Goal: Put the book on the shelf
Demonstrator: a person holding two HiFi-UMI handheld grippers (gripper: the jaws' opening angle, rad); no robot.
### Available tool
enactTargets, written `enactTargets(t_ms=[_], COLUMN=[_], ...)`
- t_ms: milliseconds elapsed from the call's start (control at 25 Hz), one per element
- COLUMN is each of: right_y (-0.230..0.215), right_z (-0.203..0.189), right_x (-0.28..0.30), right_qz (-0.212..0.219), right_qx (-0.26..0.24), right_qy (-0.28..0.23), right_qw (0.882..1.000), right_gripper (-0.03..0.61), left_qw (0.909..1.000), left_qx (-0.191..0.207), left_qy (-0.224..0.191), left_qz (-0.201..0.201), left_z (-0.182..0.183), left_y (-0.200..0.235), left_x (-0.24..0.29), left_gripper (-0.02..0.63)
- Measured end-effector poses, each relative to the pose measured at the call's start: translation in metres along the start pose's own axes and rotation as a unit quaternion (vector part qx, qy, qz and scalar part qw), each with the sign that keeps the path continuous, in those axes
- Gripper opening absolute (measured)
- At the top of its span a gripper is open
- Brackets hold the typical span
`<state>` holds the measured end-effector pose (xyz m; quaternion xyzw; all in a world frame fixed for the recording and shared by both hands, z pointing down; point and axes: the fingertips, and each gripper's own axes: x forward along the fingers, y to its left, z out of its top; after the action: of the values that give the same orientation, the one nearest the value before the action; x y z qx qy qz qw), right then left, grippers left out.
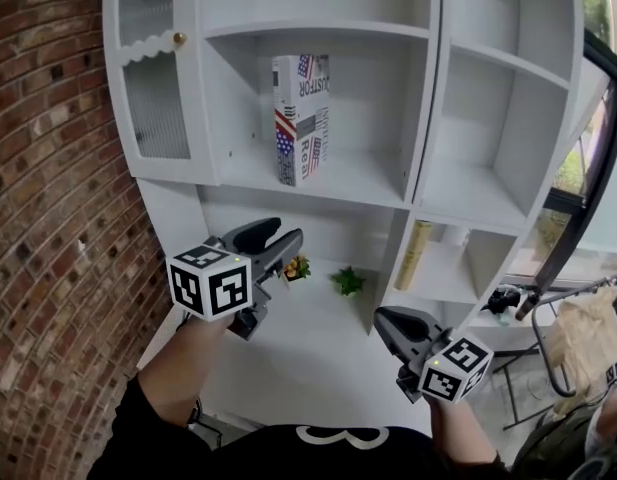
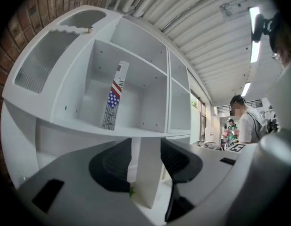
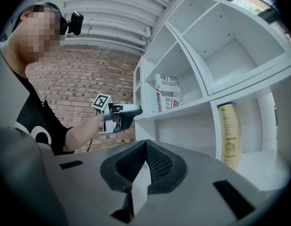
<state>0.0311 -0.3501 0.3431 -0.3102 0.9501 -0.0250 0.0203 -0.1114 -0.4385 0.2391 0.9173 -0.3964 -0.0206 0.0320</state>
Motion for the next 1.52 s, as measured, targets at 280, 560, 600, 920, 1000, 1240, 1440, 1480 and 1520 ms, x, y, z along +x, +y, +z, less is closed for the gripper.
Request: enactTargets(t_ms=[280, 560, 600, 920, 1000, 1240, 1440, 1480, 1520], right_y=[0.026, 0.033, 0.033, 0.03, 0.03, 0.029, 0.028, 0.028, 0.028], right_z=[0.005, -0.003, -0.004, -0.008, -0.007, -0.009, -0.011, -0.012, -0.012], right_x=[0.003, 0.005, 0.004, -0.003, -0.005, -0.011, -0.012, -0.012, -0.011], right_qz=[0.029, 0.035, 0.034, 0.019, 0.019, 0.015, 0.016, 0.017, 0.017], right_qx=[0.012, 0.042, 0.045, 0.051, 0.047, 0.04, 0.035, 0.034, 0.032], right_qy=[-0.022, -0.039, -0.041, -0.055, -0.056, -0.051, -0.044, -0.044, -0.044], right_qw=[0.999, 0.998, 0.998, 0.997, 0.997, 0.998, 0.998, 0.998, 0.998], right_gripper=[0.011, 0.011, 0.011, 0.009, 0.009, 0.009, 0.009, 0.009, 0.009], left_qw=[0.9983, 0.9934, 0.9924, 0.9876, 0.9881, 0.9915, 0.9915, 0.9917, 0.9918], left_qx=[-0.034, -0.086, -0.094, -0.119, -0.114, -0.076, -0.074, -0.075, -0.075], left_qy=[-0.027, -0.023, -0.022, -0.034, -0.032, -0.017, -0.004, -0.004, -0.004], left_qz=[-0.038, -0.072, -0.076, -0.097, -0.099, -0.104, -0.107, -0.105, -0.103], left_z=[-0.048, -0.089, -0.092, -0.097, -0.098, -0.103, -0.111, -0.111, -0.111], left_y=[-0.055, -0.084, -0.086, -0.099, -0.102, -0.116, -0.12, -0.12, -0.119], left_x=[-0.037, -0.049, -0.049, -0.053, -0.052, -0.047, -0.042, -0.042, -0.042], left_gripper=[0.013, 0.005, 0.005, 0.005, 0.005, 0.005, 0.005, 0.005, 0.005])
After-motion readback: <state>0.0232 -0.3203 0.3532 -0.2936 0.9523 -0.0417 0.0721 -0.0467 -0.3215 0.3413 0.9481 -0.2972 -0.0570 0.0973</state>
